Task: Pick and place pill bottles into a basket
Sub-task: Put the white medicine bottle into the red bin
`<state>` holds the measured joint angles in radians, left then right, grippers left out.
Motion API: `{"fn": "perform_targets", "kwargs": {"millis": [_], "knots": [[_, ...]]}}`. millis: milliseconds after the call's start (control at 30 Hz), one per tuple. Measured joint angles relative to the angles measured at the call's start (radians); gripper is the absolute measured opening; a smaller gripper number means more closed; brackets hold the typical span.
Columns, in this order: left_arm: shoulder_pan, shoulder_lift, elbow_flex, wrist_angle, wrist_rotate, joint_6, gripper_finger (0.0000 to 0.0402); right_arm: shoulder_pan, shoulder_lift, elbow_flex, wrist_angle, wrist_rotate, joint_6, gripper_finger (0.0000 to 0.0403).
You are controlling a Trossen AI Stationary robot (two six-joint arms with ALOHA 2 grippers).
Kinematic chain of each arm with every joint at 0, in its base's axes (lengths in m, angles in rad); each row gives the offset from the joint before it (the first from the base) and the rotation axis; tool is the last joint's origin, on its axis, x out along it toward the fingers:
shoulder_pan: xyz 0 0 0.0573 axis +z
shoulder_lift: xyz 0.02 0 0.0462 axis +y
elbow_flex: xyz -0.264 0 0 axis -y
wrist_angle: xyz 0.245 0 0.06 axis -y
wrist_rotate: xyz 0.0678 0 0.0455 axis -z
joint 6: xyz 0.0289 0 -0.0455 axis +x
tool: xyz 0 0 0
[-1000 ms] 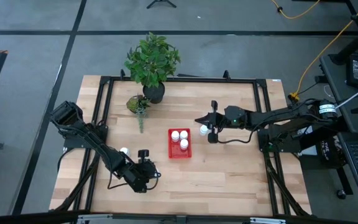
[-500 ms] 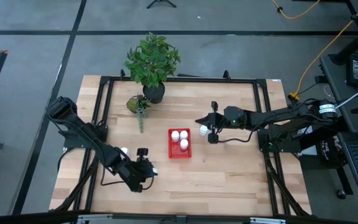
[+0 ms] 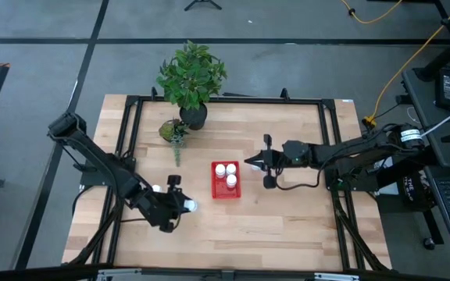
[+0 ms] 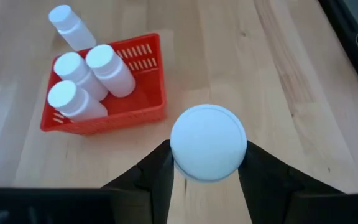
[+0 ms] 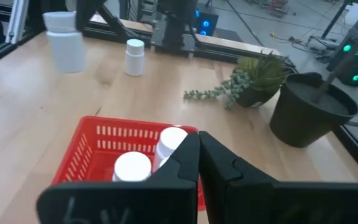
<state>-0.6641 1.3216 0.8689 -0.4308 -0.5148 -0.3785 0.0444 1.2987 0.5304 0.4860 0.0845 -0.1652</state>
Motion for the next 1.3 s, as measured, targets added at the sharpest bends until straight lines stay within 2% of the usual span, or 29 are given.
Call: {"fn": "perform_targets", "kwargs": {"millis": [167,300,500,667,1000,1300], "knots": [[0.035,-0.063,-0.097,0.138,0.002,0.068,0.0147,0.031,0.000,0.000,-0.003,0.000,0.003,0.0007],[0.099,-0.097,-0.160,0.242,0.055,0.081,0.0147,0.055,0.000,0.000,-0.003,0.000,0.008,0.0007],[0.202,-0.100,-0.168,0.284,0.171,0.136,0.0147,0.073,0.000,0.000,-0.003,0.000,0.007,0.0007],[0.274,-0.097,-0.168,0.356,0.204,0.183,0.0147,0.072,0.000,0.000,-0.004,0.001,0.006,0.0007],[0.430,0.004,-0.167,0.461,0.364,0.200,0.0147,0.072,0.000,0.000,-0.012,0.001,0.004,0.0007],[0.505,0.113,-0.063,0.402,0.432,0.273,0.0146,0.072,0.000,0.000,-0.044,0.001,0.004,0.0007]]}}
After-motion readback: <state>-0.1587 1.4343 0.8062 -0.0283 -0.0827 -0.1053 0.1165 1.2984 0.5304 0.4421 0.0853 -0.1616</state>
